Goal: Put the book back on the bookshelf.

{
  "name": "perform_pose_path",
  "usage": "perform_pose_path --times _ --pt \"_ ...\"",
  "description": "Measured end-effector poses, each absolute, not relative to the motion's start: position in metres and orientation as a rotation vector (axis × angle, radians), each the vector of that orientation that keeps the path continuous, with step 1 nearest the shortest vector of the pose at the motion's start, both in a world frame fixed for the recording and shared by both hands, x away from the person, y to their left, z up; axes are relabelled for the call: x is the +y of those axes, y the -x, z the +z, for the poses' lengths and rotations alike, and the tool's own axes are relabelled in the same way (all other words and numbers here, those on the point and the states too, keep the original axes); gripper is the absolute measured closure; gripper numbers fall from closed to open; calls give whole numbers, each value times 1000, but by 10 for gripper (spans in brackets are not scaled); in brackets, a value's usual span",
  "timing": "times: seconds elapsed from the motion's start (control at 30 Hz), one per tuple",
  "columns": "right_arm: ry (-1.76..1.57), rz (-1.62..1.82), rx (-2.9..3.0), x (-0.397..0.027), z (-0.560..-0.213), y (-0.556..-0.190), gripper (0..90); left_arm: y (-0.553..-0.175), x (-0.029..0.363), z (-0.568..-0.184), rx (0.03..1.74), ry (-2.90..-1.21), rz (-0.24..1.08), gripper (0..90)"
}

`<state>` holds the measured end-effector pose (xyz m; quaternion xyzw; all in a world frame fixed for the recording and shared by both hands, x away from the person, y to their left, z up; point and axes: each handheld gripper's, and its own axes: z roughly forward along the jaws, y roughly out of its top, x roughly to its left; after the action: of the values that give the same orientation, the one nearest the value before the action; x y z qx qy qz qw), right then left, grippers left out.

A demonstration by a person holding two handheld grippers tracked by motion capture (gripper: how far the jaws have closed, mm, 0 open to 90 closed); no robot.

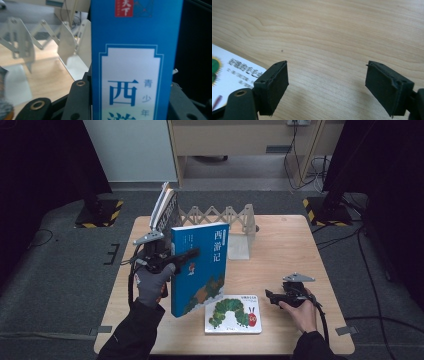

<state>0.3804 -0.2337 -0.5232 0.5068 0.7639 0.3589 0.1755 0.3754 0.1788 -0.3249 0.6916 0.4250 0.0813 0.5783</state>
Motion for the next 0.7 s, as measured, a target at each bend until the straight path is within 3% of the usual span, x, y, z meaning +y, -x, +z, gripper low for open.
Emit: perform_pose_path --times 0.7 --pt "-1386 916 2199 -237 -534 -383 131 -420 154 -262 998 -1538 409 613"
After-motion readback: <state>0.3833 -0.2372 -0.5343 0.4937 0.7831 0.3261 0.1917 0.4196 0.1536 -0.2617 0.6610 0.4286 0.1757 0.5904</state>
